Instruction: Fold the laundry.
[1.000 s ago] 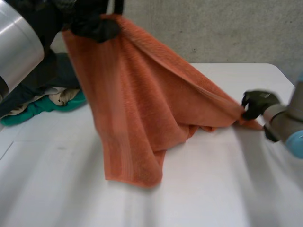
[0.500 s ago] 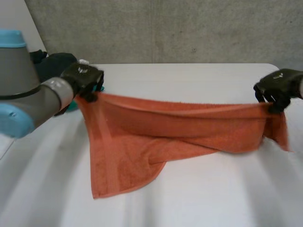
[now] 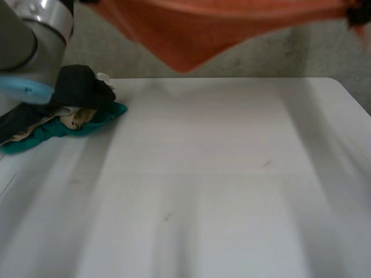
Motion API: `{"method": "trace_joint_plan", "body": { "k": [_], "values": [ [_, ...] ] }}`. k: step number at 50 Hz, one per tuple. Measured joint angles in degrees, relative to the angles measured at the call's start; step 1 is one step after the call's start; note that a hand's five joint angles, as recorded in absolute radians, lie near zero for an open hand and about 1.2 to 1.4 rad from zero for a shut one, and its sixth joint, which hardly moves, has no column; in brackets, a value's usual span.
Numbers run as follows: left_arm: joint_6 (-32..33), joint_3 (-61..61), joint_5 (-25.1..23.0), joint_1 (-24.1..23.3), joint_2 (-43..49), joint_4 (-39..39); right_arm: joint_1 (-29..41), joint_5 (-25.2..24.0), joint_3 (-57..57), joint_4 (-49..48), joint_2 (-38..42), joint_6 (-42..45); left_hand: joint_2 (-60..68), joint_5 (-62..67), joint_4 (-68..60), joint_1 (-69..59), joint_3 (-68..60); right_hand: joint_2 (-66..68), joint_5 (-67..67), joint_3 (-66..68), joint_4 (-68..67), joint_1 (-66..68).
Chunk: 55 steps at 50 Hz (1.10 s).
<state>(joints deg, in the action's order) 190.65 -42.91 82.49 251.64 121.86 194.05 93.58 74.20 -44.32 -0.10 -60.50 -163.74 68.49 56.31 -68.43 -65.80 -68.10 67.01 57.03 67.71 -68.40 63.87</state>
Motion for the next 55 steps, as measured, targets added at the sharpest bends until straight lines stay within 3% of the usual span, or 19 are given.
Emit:
{"method": "trace_joint_plan", "body": {
  "k": [11,18,23,27,33,36,37,39,42,47,51,55],
  "values": [
    [7.2,-19.8,-3.0,1.6,2.9,0.8,-0.3,-5.3,-15.7,4.2,6.5,4.8,0.0,0.0,0.0,0.0,0.0,0.0,0.0,0.0,0.0,0.0],
    [12.0,-25.1,-3.1,2.9,5.7,1.1,-0.7,-4.3,-18.5,4.6,13.4,8.5,0.0,0.0,0.0,0.0,0.0,-0.1,0.0,-0.2,0.5,0.0],
    [12.9,-27.2,-3.0,4.1,5.3,1.0,-1.7,-3.3,-18.4,5.7,15.9,8.7,0.0,0.0,0.0,0.0,0.0,-11.7,-11.0,-12.2,12.8,-6.5],
    [12.9,-28.9,-3.3,4.7,3.5,0.8,-2.6,-2.5,-18.1,6.7,16.3,6.0,0.0,0.0,0.0,0.0,0.0,-22.3,-22.2,-22.5,23.2,-18.7],
    [12.6,-31.2,-3.9,5.3,0.6,0.8,-3.5,-0.4,-17.9,7.6,16.1,0.4,0.0,0.0,0.0,0.0,0.0,-24.1,-25.8,-25.1,26.5,-21.7],
    [12.7,-32.1,-4.0,5.4,-0.3,0.8,-3.7,1.0,-17.9,7.7,16.1,-1.2,0.0,0.0,0.0,0.0,0.0,-22.4,-23.3,-23.2,24.2,-19.3],
    [12.7,-32.7,-4.1,5.5,-0.7,0.8,-4.0,2.2,-17.9,7.8,16.0,-1.9,0.0,0.0,0.0,0.0,0.0,-10.8,-12.0,-11.8,12.6,-8.0],
    [12.8,-33.2,-4.1,5.5,-1.1,0.8,-4.3,3.0,-18.0,8.0,15.8,-2.0,0.0,0.0,0.0,0.0,0.0,-2.7,-4.0,-3.8,4.5,-0.2],
    [13.2,-34.1,-4.0,5.6,-1.4,0.5,-4.7,3.7,-18.2,8.9,15.0,-1.4,0.0,0.0,0.0,0.0,0.0,0.2,-1.5,-0.2,0.5,0.9],
    [16.4,-37.3,-3.6,5.9,-3.1,-1.9,-5.7,2.9,-20.4,14.6,10.7,4.4,0.0,0.0,0.0,0.0,0.0,0.2,-1.5,0.0,0.1,0.9],
    [21.4,-41.3,-2.9,6.6,-6.5,-6.0,-7.1,1.1,-23.8,22.3,5.5,14.5,0.0,0.0,0.0,0.0,0.0,0.2,-1.5,0.0,0.1,0.9],
    [29.1,-47.1,-1.5,8.1,-12.1,-14.2,-9.4,0.0,-28.1,33.2,0.9,30.5,0.0,0.0,0.0,0.0,0.0,0.2,-0.2,0.0,0.0,0.9]
  ]
}}
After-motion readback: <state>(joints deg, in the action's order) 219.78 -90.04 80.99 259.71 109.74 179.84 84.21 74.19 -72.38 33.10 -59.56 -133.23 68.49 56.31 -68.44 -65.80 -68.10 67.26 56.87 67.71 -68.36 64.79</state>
